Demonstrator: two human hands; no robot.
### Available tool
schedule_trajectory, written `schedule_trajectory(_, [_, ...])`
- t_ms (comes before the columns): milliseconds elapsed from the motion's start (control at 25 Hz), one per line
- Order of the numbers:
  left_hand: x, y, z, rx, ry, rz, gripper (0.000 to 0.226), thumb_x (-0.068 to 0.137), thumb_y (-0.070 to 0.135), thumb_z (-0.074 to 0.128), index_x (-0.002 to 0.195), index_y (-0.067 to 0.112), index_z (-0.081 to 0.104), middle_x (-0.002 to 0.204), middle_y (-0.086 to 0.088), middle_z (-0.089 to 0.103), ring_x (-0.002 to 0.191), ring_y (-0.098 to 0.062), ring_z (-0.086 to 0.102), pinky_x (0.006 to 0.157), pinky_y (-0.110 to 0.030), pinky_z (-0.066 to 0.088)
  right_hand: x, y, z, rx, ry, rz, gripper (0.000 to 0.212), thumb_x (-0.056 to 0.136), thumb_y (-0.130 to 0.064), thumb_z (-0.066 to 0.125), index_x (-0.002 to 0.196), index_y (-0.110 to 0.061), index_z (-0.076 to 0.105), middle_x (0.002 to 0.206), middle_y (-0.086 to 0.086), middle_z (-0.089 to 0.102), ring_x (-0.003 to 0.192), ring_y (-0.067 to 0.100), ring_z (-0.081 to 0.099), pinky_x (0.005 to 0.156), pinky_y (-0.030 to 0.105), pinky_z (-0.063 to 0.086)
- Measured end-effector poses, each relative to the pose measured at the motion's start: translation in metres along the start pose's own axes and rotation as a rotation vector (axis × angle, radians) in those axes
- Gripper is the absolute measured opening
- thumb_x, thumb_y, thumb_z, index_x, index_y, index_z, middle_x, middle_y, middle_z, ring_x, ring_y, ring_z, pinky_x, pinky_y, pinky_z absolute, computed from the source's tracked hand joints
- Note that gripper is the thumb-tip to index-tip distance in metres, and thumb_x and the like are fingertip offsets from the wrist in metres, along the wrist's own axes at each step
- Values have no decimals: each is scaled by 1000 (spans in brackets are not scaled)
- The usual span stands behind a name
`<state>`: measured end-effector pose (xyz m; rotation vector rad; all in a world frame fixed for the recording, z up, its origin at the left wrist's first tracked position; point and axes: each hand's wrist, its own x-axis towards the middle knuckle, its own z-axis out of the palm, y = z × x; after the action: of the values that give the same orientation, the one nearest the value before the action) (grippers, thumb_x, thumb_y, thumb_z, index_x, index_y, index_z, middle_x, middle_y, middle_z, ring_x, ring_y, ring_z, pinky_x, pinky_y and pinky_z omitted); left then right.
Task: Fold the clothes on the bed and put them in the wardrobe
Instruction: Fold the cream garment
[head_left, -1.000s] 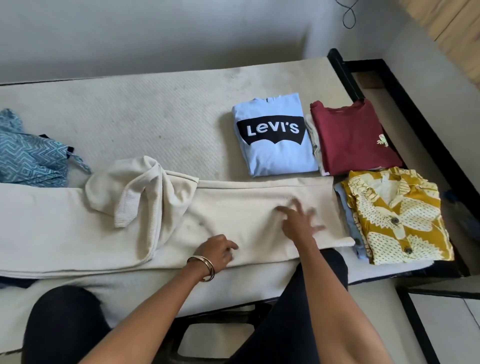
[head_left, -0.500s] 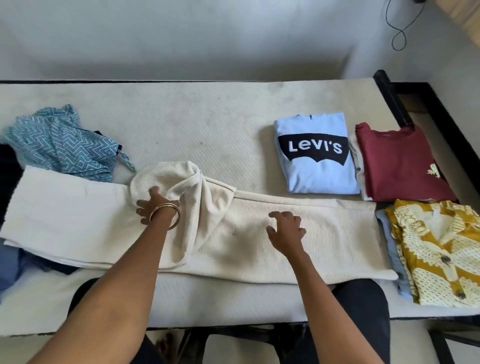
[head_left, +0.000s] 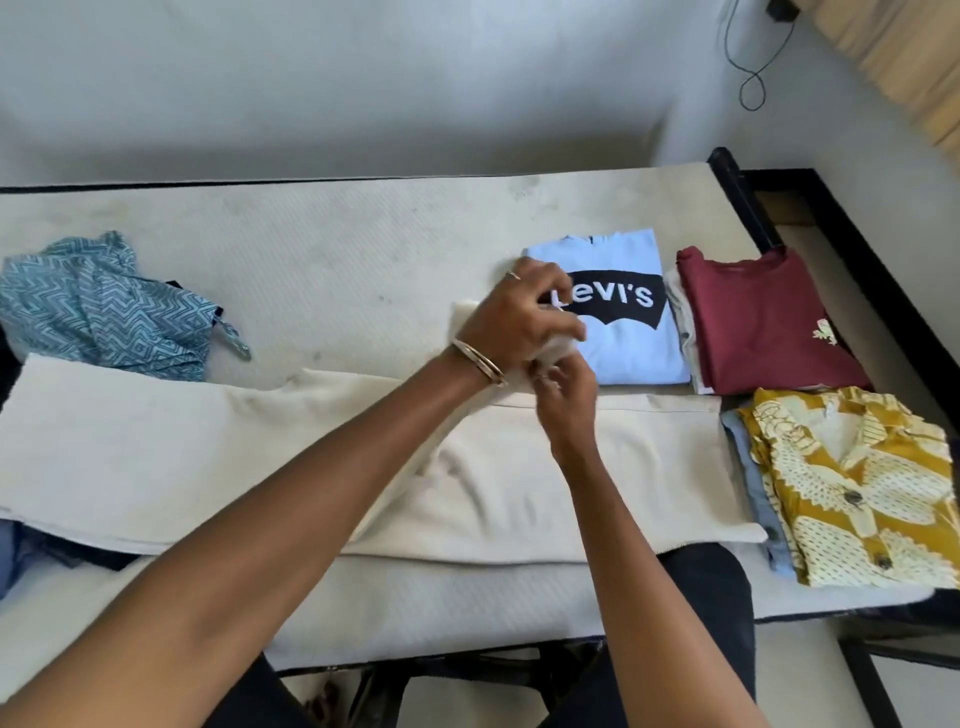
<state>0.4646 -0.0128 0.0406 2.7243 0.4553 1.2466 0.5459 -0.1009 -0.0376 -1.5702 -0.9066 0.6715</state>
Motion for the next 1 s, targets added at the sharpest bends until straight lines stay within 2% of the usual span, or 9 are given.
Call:
schedule_trajectory(120, [5, 26, 29, 143, -46, 22, 48, 69, 21, 65, 115, 32, 69, 91, -3, 63, 82, -18, 55, 76, -27, 38, -17, 11, -61, 362, 530, 164, 25, 86, 3, 48, 92, -12, 68, 85, 0, 68, 75, 10, 63, 60, 30, 53])
schedule_trajectory(240, [-43, 13, 34, 60, -285, -455, 40, 72, 18, 68, 112, 19, 70, 98, -11, 61, 89, -32, 60, 76, -36, 50, -39, 62, -128, 555, 862, 739, 27, 91, -6, 44, 108, -17, 61, 109, 6, 66, 94, 23, 66, 61, 33, 54])
schedule_trajectory(360, [-121, 3, 29, -29, -916, -847, 31, 83, 30, 70, 112, 21, 66, 110, -5, 57, 108, -26, 56, 88, -34, 45, -54, 99, -147, 469, 884, 1026, 22, 97, -22, 51, 116, -11, 56, 125, 15, 61, 86, 25, 62, 67, 40, 55])
schedule_trajectory(440, [-168, 16, 28, -7, -1146, -799, 43, 80, 42, 71, 119, 26, 58, 115, 1, 53, 110, -20, 53, 87, -33, 45, -51, 103, -140, 303, 833, 981, 56, 92, -41, 64, 133, -7, 48, 134, 17, 55, 103, 30, 58, 88, 42, 52])
schedule_trajectory(520, [-201, 31, 32, 144, -1261, -711, 65, 77, 49, 71, 132, 31, 42, 124, 2, 46, 116, -20, 47, 89, -37, 44, -45, 101, -130, -68, 577, 954, 96, 76, -37, 83, 149, -15, 25, 144, 22, 39, 125, 40, 46, 101, 50, 44])
schedule_trajectory(640, [-225, 52, 39, 382, -1171, -521, 81, 64, 43, 81, 133, 26, 42, 117, -6, 49, 103, -26, 54, 77, -42, 47, -42, 104, -134, -764, 197, 803, 87, 80, -19, 77, 148, -17, 23, 137, 21, 46, 124, 41, 46, 96, 52, 44])
schedule_trajectory(800, [-230, 74, 58, 387, -790, -195, 27, 72, 16, 43, 98, 16, 50, 80, -6, 53, 63, -26, 56, 51, -32, 41, -41, 88, -175, -579, 538, 560, 45, 83, -2, 63, 127, -1, 51, 123, 20, 61, 114, 38, 57, 95, 45, 48])
schedule_trajectory(920, [-231, 85, 75, 408, -817, -209, 30, 70, 11, 35, 95, 15, 52, 79, -7, 54, 59, -26, 57, 48, -30, 40, -56, 84, -200, -360, 798, 655, 44, 87, -8, 66, 126, 0, 47, 124, 24, 58, 112, 40, 58, 94, 46, 50])
schedule_trajectory(1000, [-227, 88, 82, 420, -887, -226, 25, 70, 11, 45, 87, 16, 63, 76, -6, 57, 56, -25, 57, 48, -31, 42, -66, 91, -209, -331, 806, 851, 52, 88, -8, 64, 132, 0, 39, 131, 26, 51, 117, 42, 53, 96, 50, 49])
